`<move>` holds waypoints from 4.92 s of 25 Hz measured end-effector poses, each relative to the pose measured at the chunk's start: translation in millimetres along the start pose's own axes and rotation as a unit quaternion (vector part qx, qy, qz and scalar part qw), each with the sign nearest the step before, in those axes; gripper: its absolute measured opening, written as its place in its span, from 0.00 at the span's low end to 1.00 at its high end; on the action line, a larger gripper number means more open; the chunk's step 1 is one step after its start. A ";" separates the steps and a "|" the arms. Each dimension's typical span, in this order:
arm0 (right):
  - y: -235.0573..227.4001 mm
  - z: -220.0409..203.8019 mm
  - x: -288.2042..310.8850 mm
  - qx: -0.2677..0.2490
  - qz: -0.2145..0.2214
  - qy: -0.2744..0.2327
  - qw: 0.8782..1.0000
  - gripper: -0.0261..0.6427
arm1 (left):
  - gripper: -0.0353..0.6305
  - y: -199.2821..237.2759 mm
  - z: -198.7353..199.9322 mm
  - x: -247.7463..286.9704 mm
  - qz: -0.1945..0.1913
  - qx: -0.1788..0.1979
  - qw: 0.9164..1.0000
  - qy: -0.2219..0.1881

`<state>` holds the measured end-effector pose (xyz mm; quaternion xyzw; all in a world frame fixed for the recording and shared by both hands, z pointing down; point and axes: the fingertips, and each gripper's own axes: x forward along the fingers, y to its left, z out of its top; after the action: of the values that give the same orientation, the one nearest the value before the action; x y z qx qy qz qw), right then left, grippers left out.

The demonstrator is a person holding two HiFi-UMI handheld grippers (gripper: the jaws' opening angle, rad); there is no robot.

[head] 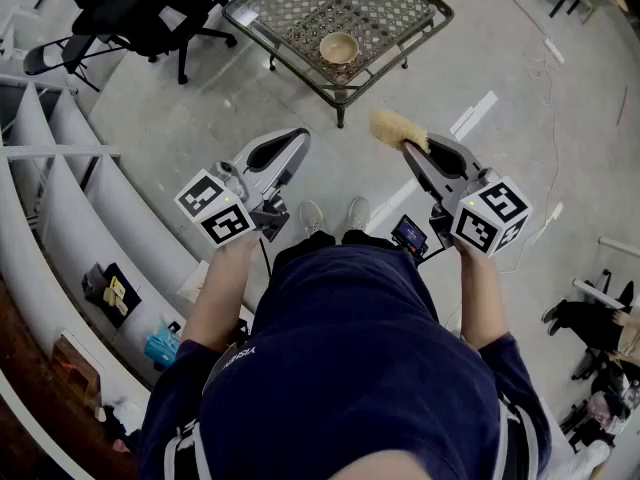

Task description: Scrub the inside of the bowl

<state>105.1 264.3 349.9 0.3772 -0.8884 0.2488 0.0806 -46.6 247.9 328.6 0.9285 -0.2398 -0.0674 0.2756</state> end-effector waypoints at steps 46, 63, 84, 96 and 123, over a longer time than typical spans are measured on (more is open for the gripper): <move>-120.6 36.3 89.5 0.055 0.024 0.018 0.998 0.13 | 0.06 131.0 25.7 76.6 0.049 -0.019 0.998 0.016; -121.8 85.7 195.2 0.054 -0.005 0.020 0.998 0.13 | 0.06 230.4 88.0 75.6 0.009 -0.025 0.999 0.025; -193.7 97.3 231.8 0.065 0.005 0.045 0.997 0.13 | 0.06 293.6 28.2 140.7 0.058 -0.042 0.991 0.112; -275.4 61.9 249.1 0.043 0.036 0.133 0.990 0.14 | 0.07 368.6 -59.1 187.5 0.161 -0.080 0.967 0.179; -334.6 17.8 226.0 0.067 0.029 0.215 0.974 0.14 | 0.12 444.1 -193.3 209.6 0.247 -0.099 0.908 0.325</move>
<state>184.9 -85.0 536.9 0.2933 -0.8422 0.3854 0.2368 5.4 -86.2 733.9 0.7781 -0.3510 0.2846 0.4363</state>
